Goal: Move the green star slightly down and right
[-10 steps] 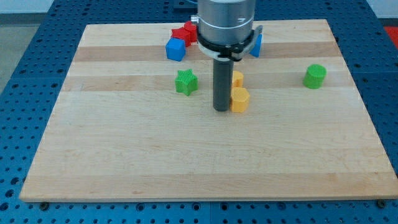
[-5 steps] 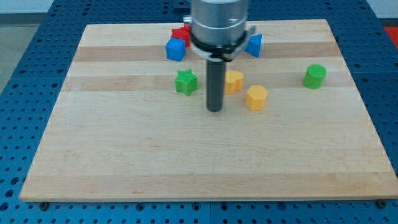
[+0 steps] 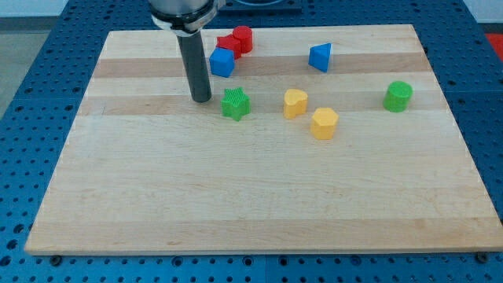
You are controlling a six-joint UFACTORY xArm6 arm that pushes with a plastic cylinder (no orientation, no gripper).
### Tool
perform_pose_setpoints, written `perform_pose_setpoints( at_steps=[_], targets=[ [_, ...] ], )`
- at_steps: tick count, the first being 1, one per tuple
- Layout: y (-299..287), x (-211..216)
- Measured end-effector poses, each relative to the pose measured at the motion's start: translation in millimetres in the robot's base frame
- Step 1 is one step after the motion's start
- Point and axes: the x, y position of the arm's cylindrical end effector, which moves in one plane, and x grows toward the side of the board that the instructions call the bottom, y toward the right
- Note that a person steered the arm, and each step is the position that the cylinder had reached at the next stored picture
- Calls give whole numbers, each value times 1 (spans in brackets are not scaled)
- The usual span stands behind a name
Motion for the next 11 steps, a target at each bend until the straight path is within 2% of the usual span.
perform_pose_setpoints(
  at_steps=[3,7,11],
  targets=[
    [54,20],
    [71,55],
    [73,70]
  ],
)
